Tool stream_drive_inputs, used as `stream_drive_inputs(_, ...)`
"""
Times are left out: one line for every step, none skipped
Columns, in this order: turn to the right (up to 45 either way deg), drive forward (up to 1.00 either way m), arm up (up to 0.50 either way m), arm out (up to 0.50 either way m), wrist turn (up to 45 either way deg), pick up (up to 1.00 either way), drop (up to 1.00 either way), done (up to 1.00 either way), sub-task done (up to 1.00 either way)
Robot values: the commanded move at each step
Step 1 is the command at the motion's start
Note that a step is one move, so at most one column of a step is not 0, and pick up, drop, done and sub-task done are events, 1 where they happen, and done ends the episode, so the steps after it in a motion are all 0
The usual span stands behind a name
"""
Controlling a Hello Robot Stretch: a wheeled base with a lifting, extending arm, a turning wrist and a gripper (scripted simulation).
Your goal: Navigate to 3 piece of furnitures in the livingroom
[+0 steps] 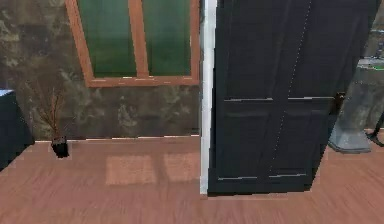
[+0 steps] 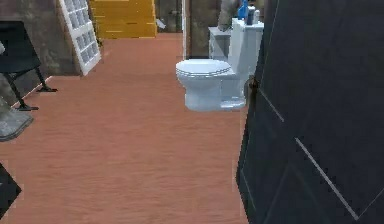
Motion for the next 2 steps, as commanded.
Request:
stream_drive_inputs(-45.0,0.00,0.00,0.00,0.0,0.00,0.00,0.00,0.00)
stream_drive_inputs(-30.0,0.00,0.00,0.00,0.0,0.00,0.00,0.00,0.00)
